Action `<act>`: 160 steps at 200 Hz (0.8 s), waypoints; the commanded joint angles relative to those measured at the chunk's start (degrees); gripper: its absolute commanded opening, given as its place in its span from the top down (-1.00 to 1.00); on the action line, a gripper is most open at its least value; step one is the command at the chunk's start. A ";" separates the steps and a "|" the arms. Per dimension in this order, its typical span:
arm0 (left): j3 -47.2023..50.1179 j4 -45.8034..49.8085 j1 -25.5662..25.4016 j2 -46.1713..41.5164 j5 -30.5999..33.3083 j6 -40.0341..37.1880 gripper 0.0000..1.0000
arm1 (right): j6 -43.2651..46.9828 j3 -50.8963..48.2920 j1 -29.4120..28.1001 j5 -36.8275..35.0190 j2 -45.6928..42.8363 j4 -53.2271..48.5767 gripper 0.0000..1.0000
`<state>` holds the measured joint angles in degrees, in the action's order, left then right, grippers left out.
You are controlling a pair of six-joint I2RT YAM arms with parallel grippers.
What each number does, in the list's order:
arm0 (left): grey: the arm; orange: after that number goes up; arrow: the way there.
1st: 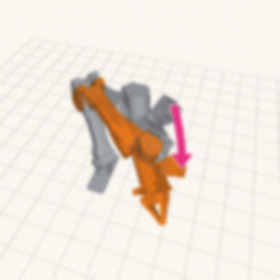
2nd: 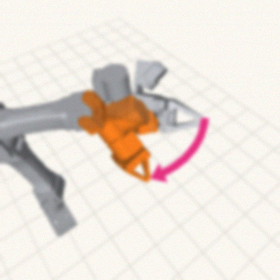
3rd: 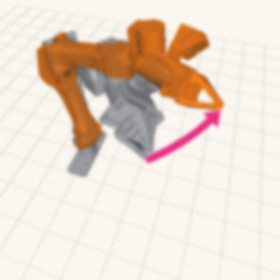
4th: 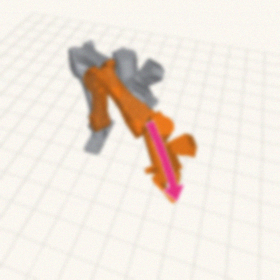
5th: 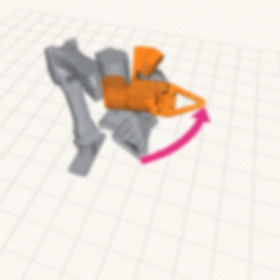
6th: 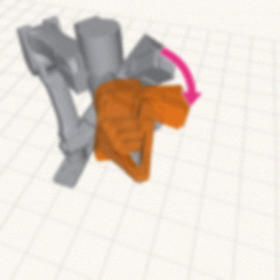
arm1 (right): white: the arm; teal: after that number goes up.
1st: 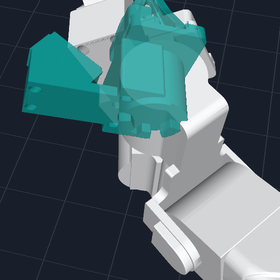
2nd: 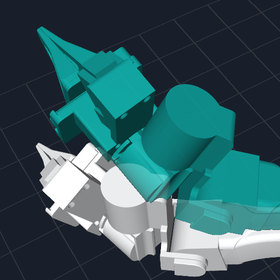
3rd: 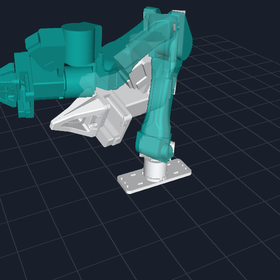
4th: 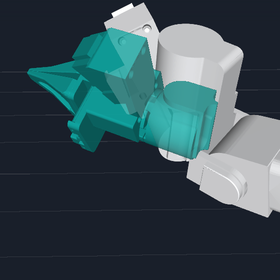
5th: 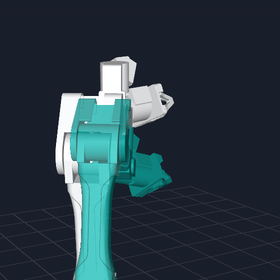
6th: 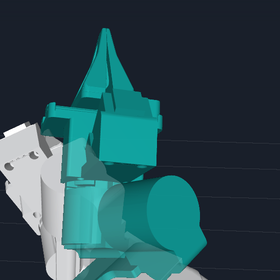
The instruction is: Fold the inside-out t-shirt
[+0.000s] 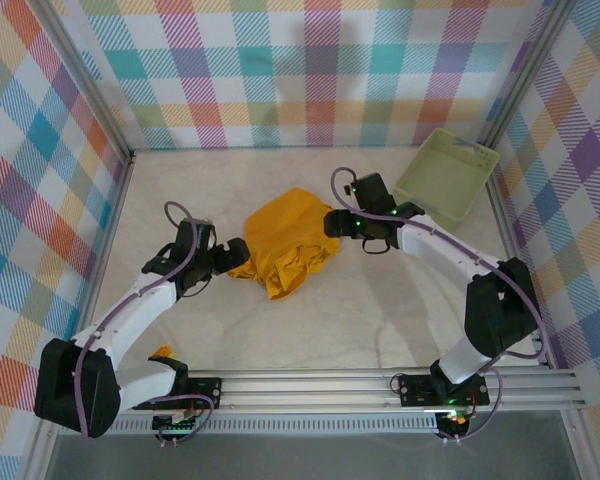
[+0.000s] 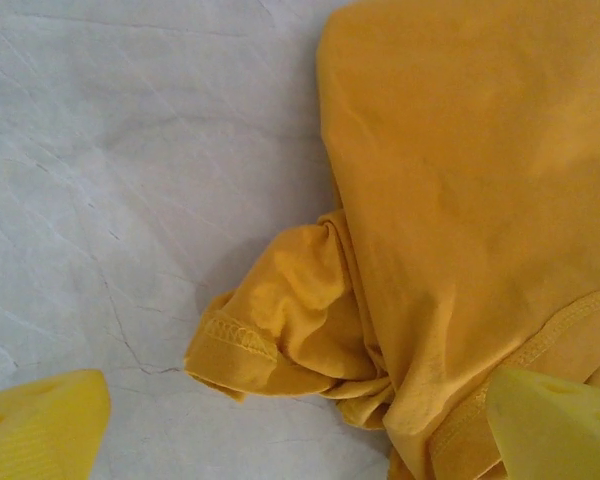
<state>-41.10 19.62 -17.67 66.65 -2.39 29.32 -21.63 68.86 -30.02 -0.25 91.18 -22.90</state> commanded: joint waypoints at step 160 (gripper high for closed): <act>-7.37 -4.48 -7.86 16.23 1.23 -0.80 1.00 | 0.94 -0.75 0.14 -6.06 -2.27 -0.57 1.00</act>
<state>-45.47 12.29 -25.10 84.58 -4.29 30.17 -21.63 69.73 -30.02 0.27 95.83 -20.97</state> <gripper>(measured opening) 0.039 0.064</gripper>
